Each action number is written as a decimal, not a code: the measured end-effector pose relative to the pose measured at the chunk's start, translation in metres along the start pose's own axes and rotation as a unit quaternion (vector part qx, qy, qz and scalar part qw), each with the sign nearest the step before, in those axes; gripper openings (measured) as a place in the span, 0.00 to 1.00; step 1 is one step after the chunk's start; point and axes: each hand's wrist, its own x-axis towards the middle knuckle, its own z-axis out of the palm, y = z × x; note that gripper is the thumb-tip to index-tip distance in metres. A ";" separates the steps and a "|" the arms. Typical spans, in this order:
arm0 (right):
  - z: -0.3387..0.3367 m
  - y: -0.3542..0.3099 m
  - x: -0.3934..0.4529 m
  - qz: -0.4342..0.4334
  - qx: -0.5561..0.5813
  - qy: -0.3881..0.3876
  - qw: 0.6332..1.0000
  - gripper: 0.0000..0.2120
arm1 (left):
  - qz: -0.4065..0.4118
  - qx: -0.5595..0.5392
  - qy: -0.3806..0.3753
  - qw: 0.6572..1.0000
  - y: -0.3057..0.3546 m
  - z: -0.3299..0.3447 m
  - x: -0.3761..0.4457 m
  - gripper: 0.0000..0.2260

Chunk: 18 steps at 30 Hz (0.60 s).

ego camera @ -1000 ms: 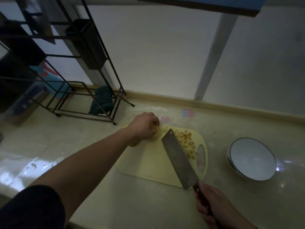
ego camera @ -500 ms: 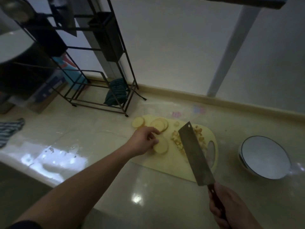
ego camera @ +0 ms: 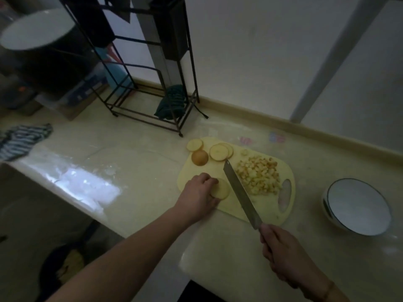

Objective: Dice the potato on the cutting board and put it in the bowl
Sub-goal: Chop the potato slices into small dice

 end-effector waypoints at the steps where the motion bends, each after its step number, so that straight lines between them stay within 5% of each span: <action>1: -0.002 0.000 0.001 -0.005 -0.016 -0.004 1.000 0.19 | -0.001 0.016 0.010 1.000 0.002 0.002 -0.001 0.25; 12: -0.014 0.000 0.007 -0.077 -0.139 -0.022 0.987 0.23 | 0.090 0.100 0.077 0.988 0.015 0.015 -0.010 0.14; 18: -0.011 0.004 0.013 -0.127 -0.166 -0.013 0.978 0.25 | 0.129 0.090 0.077 0.984 0.013 0.021 -0.007 0.17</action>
